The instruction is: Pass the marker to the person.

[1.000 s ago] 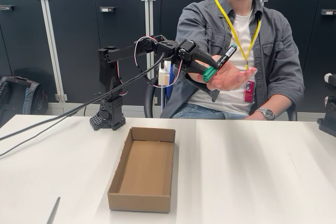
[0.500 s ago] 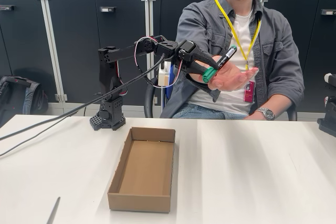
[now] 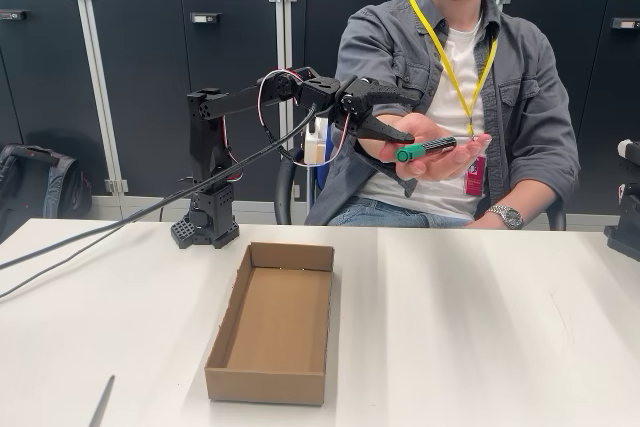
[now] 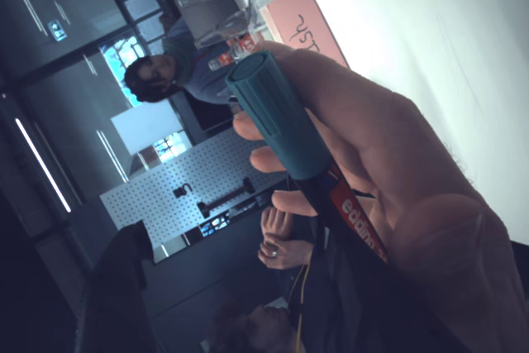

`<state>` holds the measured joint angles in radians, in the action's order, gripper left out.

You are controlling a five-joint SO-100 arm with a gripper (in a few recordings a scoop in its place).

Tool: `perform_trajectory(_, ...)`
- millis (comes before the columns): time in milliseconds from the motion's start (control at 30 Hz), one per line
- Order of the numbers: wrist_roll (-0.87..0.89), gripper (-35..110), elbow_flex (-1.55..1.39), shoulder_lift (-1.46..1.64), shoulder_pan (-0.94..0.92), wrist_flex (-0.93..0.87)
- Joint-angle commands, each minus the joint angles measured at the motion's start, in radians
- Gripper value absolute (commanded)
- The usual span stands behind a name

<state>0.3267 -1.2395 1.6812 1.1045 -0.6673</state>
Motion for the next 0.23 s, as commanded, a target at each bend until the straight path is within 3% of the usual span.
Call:
perform_trajectory(0, 0.0, 43, 0.055, 0.049, 0.006, 0.005)
perform_trajectory(200, 0.002, 43, 0.078, 0.049, 0.0, -0.038)
